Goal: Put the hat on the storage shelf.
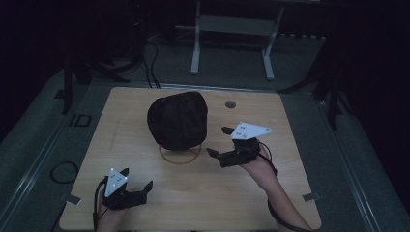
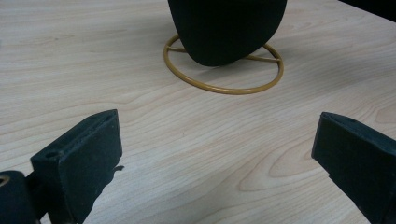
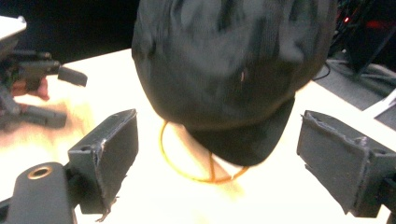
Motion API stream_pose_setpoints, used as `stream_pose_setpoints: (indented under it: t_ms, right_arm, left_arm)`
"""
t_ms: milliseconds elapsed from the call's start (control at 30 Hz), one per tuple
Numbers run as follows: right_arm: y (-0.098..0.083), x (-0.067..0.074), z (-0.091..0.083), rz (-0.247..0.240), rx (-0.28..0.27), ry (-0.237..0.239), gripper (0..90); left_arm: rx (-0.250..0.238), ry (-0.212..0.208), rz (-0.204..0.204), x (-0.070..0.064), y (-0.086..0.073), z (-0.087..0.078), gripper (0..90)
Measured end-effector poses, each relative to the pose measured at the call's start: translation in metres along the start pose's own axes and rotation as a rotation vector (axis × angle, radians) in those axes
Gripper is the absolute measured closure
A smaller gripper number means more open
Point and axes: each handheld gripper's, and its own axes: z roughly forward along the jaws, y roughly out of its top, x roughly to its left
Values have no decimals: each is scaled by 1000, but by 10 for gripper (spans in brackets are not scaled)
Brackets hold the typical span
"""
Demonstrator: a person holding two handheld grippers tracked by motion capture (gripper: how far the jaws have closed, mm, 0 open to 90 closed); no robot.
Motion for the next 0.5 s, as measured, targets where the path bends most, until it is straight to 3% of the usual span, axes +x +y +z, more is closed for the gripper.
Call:
stream_pose_setpoints:
  t_ms: [300, 500]
  right_arm:
    - [-43, 4, 4, 10, 45, 30, 132]
    - [-69, 5, 8, 48, 63, 45, 135]
  left_arm:
    - [-5, 2, 2, -1, 0, 0, 24]
    - [-6, 1, 3, -1, 1, -1, 24]
